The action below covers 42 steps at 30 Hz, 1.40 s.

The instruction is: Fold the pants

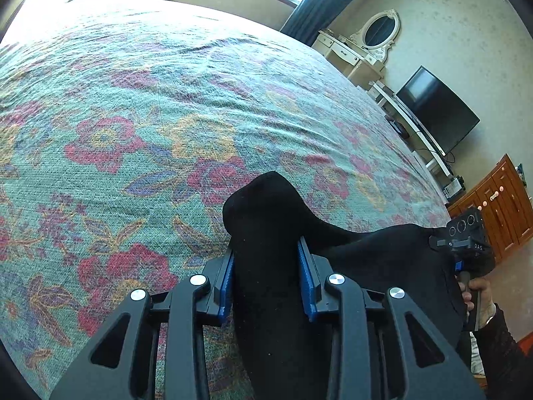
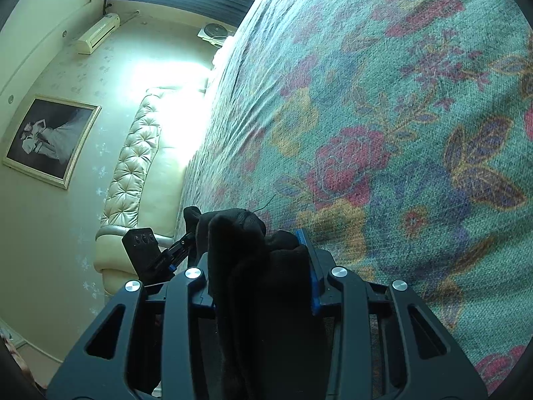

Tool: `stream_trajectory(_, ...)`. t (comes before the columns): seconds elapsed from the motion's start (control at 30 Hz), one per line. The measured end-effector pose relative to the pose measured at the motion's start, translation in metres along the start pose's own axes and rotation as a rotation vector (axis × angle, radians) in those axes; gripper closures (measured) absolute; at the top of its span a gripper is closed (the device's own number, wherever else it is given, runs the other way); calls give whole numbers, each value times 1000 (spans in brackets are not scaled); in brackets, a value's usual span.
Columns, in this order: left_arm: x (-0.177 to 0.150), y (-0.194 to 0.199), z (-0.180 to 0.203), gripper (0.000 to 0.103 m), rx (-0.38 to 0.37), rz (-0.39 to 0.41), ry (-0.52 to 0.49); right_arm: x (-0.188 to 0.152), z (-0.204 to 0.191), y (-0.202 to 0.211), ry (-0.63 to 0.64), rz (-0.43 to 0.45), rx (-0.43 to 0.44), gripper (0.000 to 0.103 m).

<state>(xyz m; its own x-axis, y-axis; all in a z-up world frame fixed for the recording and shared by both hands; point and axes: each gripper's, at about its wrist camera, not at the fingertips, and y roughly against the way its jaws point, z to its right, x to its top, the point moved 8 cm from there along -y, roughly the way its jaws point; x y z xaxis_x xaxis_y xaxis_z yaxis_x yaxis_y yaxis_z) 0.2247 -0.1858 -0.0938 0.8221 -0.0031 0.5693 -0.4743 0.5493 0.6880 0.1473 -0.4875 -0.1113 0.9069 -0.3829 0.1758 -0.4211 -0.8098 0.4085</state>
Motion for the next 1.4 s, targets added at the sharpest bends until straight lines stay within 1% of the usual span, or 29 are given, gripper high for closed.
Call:
stream_trajectory(0.13, 1, 3, 2, 72, 16, 10, -11, 1, -7, -2, 9, 8, -9, 69)
stream_trajectory(0.23, 1, 5, 1, 73, 15, 18, 2, 2, -9, -4, 15, 10, -13, 69)
stream_trajectory(0.6, 6, 15, 3, 75, 42, 42, -1, 10, -27, -14, 35, 11, -23, 69)
stream_trajectory(0.97, 14, 19, -9, 76, 60, 53, 29, 23, -40, -33, 44, 5, -14, 69)
stream_trajectory(1.4, 35, 18, -33, 76, 92, 61, 52, 44, -51, -63, 50, -15, -4, 69)
